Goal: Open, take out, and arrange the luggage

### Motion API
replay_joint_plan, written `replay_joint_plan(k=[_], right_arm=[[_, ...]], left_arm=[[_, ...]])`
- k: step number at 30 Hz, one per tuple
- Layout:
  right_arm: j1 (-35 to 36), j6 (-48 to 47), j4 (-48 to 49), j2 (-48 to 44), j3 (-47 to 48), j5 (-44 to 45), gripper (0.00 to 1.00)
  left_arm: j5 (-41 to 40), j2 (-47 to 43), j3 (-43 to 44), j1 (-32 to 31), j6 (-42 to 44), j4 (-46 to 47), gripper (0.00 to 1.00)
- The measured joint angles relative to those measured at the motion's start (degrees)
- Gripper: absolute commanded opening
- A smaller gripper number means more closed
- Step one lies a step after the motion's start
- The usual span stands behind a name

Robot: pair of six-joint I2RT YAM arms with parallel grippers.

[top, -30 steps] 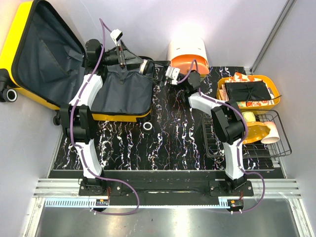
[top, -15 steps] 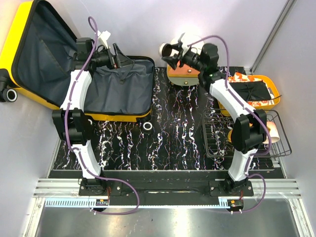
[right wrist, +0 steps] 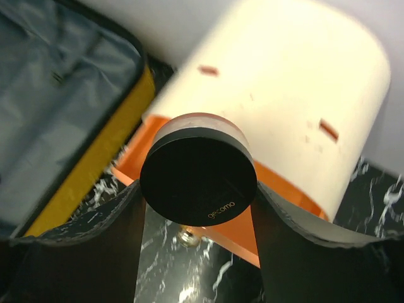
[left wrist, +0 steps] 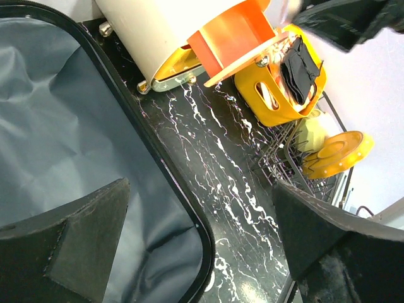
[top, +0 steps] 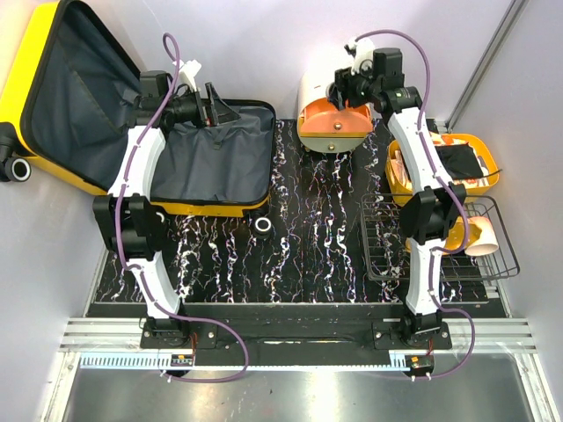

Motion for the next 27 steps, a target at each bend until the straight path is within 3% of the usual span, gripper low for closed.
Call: replay_joint_plan(k=[5, 14, 27], right_arm=[[-2.0, 2.6, -5.2, 4.4, 0.1, 2.3, 0.34], [-1.8, 4.8, -5.7, 5.2, 2.6, 2.9, 0.32], [-2.2, 9.8, -12.1, 7.0, 6.0, 2.4, 0.35]], left_arm=[[0.0, -1.1, -2.0, 0.0, -0.1, 0.5, 0.99], [-0.2, -1.3, -3.3, 0.0, -0.1, 1.2, 0.99], [-0.2, -1.4, -3.3, 0.2, -1.6, 2.4, 0.99]])
